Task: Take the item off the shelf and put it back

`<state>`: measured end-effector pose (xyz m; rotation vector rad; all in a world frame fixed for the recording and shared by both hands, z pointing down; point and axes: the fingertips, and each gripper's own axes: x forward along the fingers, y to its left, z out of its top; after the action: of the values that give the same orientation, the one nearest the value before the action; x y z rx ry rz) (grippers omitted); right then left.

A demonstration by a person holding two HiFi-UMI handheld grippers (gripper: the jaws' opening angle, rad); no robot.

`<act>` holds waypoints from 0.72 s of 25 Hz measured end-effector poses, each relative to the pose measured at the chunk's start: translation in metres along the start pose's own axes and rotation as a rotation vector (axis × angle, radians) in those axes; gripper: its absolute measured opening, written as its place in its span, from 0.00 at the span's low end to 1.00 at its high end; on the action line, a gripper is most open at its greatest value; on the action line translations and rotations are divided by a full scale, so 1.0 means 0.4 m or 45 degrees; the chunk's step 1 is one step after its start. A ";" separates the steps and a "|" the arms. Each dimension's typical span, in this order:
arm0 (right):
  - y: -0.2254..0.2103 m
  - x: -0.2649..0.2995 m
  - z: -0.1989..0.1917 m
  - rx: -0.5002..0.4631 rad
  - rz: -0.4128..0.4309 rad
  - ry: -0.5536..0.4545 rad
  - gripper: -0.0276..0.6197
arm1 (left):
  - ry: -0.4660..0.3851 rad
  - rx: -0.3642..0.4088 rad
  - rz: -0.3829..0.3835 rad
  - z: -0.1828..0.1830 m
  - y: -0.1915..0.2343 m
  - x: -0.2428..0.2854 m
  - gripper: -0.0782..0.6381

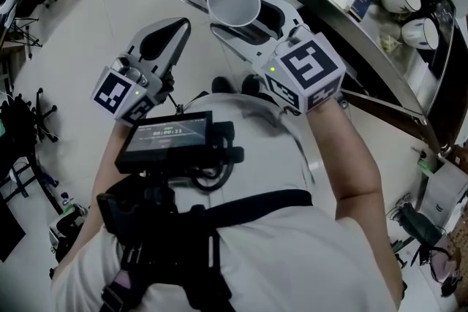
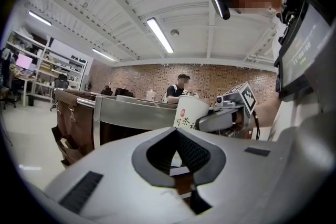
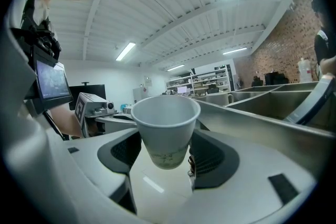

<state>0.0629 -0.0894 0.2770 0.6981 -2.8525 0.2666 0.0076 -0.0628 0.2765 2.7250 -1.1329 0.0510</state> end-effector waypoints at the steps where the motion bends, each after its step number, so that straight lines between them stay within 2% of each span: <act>1: 0.000 -0.001 0.000 0.002 0.000 -0.001 0.51 | -0.005 0.001 0.000 0.002 -0.001 0.000 0.11; 5: 0.001 0.000 0.004 0.004 -0.004 -0.005 0.51 | -0.048 -0.033 -0.002 0.017 0.004 -0.007 0.11; 18: -0.025 0.000 0.003 -0.001 -0.007 -0.011 0.51 | -0.033 -0.013 0.003 0.007 0.011 0.017 0.11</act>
<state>0.0674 -0.0983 0.2773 0.7086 -2.8582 0.2626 0.0093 -0.0711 0.2751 2.7231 -1.1405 0.0107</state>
